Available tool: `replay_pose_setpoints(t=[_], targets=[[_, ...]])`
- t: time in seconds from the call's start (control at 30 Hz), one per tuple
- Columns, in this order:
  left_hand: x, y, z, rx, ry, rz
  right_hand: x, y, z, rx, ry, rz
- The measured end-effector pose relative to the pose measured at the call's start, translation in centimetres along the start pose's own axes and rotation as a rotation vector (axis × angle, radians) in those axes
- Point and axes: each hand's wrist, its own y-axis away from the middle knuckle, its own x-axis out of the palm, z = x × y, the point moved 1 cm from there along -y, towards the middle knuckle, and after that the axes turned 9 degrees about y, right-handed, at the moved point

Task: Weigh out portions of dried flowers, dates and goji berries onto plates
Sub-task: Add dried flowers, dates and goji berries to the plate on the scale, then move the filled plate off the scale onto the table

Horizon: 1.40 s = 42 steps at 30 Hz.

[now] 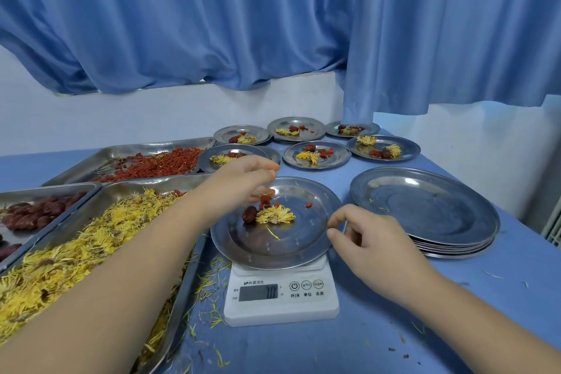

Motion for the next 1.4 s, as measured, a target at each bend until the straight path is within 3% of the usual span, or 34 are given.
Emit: replay_pose_setpoints(t=[0.13,0.3,0.6,0.8,1.07,1.33,1.4], targets=[[0.0,2.0,-0.3,0.032,0.27,-0.066,0.3,-0.1,0.0,0.113,-0.06,0.061],[-0.3,5.1,1.6,0.117,0.388,-0.209,0.8,-0.2,0.6,0.331,-0.508,0.156],[-1.7,7.1,2.5,0.205,0.822,-0.37,0.8,0.2,1.3,0.435,-0.966,0.11],[-2.1,7.3,2.3,0.211,1.056,-0.417,0.0,-2.4,2.2,0.455,-1.045,0.005],[-2.0,7.9,1.7,0.107,1.278,-0.32,0.1,-12.8,2.3,0.476,-1.092,-0.195],[-2.5,7.7,1.7,0.031,1.383,-0.364,1.9,-22.2,-0.3,0.82,-1.184,-0.434],[-2.7,7.5,1.9,0.016,1.407,-0.377,3.1,-22.8,-1.1,0.776,-1.074,-0.465]])
